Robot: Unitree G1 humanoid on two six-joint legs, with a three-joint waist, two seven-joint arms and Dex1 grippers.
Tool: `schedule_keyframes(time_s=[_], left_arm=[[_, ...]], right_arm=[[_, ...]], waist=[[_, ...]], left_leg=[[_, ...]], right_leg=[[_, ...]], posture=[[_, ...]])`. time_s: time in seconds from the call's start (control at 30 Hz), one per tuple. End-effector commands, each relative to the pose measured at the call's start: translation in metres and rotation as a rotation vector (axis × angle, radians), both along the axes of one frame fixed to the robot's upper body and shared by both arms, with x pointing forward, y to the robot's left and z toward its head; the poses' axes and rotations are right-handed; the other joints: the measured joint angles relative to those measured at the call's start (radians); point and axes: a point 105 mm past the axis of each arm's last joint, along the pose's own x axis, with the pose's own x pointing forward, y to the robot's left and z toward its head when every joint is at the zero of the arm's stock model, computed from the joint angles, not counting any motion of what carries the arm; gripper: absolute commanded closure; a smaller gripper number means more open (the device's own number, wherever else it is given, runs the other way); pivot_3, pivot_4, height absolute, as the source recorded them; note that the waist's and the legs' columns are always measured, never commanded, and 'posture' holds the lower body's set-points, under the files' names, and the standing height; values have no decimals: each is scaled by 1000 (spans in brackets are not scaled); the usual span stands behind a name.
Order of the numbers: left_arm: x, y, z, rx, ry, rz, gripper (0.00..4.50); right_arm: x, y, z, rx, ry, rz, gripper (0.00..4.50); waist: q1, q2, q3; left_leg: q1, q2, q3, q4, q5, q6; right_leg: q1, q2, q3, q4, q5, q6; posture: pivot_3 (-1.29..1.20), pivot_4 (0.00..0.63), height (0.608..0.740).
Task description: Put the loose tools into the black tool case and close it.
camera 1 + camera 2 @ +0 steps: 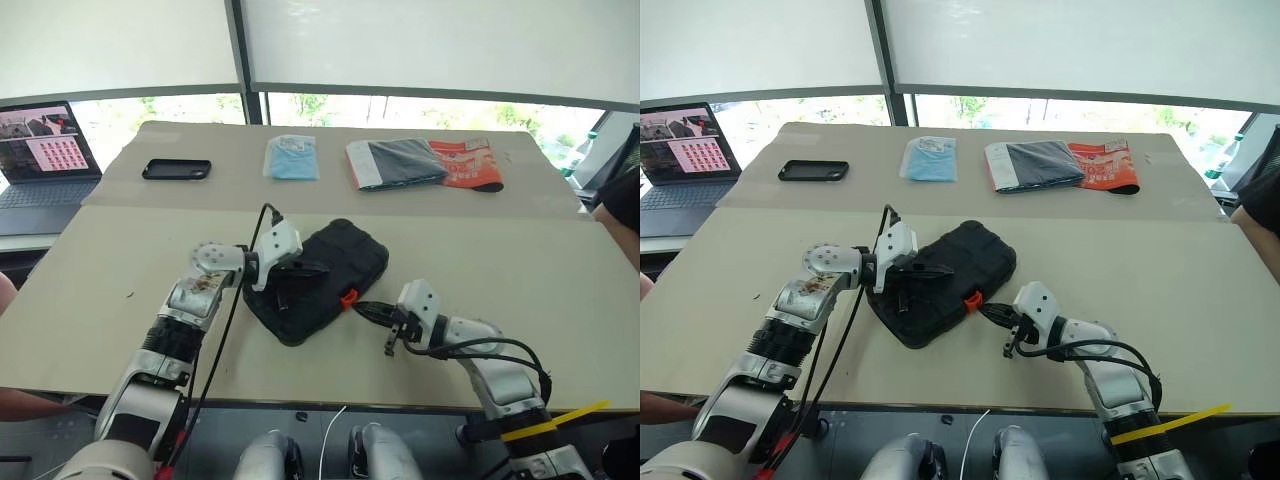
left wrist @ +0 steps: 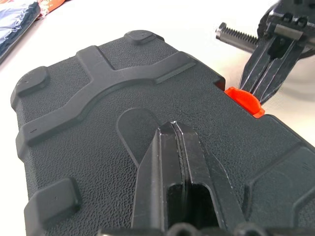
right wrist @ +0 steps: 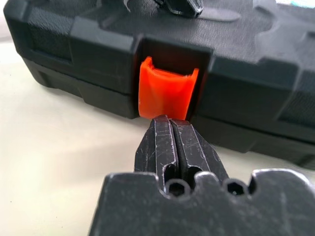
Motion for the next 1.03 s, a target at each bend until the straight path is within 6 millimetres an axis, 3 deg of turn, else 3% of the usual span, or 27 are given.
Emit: schedule_keyframes(time_s=[0.03, 0.23, 0.33, 0.43, 0.57, 0.73, 0.77, 0.8, 0.9, 1.03], left_arm=[[-11, 6, -43, 77, 150, 23, 4500], [-9, 12, -39, 27, 139, 61, 4500], [-13, 23, -7, -155, 101, 52, 4500], [-20, 43, 13, -196, 20, 52, 3292], [-24, 101, 29, -199, -70, 204, 1840], [-31, 181, 15, -80, -106, 502, 72], [-34, 189, 12, -58, -116, 527, 0], [-37, 193, 11, -44, -135, 539, 0], [-42, 205, 7, -25, -201, 589, 0], [-44, 203, 7, -30, -237, 587, 0]], right_arm=[[6, 14, 23, 47, -97, 37, 4418], [8, 16, 24, 60, -103, 51, 4418], [-1, -1, 37, 96, -104, 52, 4418], [-11, -20, 46, 88, -117, 55, 3531], [-22, -62, 55, -11, -165, 5, 2243], [-24, -116, 50, -158, -188, -82, 632], [-24, -124, 48, -174, -191, -96, 189], [-24, -131, 47, -186, -193, -106, 48], [-22, -148, 40, -242, -202, -121, 48], [-22, -153, 38, -268, -219, -116, 48]], waist=[[-3, 0, 0], [-4, 0, 0], [-7, 2, 1], [-7, 2, 2], [-3, 2, 4], [5, 1, 10], [5, 1, 10], [6, 1, 10], [13, 0, 11], [22, 0, 12]], left_leg=[[0, 0, 0, 0, 0, 0], [0, 0, 0, -1, 0, -1], [-1, 0, 0, -1, 1, -2], [-4, 0, 0, -2, 4, -5], [-5, 0, 0, -4, 4, -8], [-11, -1, 1, -5, 3, -4], [-11, -1, 1, -5, 3, -4], [-12, -1, 1, -5, 3, -4], [-16, -1, 2, -5, 5, -6], [-16, -1, 2, -5, 5, -8]], right_leg=[[0, 0, 0, 0, 0, 0], [-1, 0, 0, 0, 0, 0], [-2, 0, 1, 0, 0, 0], [-5, 0, 1, 0, 0, -1], [-6, 0, 0, -2, -2, -3], [-13, -1, 0, -3, -1, -2], [-13, -1, 0, -2, -1, -2], [-14, -1, 0, -3, -1, -2], [-18, -1, 0, -3, -1, -2], [-18, -1, -1, -3, -1, -2]], posture=[[0, 150, 740], [0, 150, 740], [0, 150, 740], [0, 150, 740], [0, 150, 740], [0, 150, 740], [0, 150, 740], [0, 150, 740], [0, 150, 740], [0, 150, 740]])
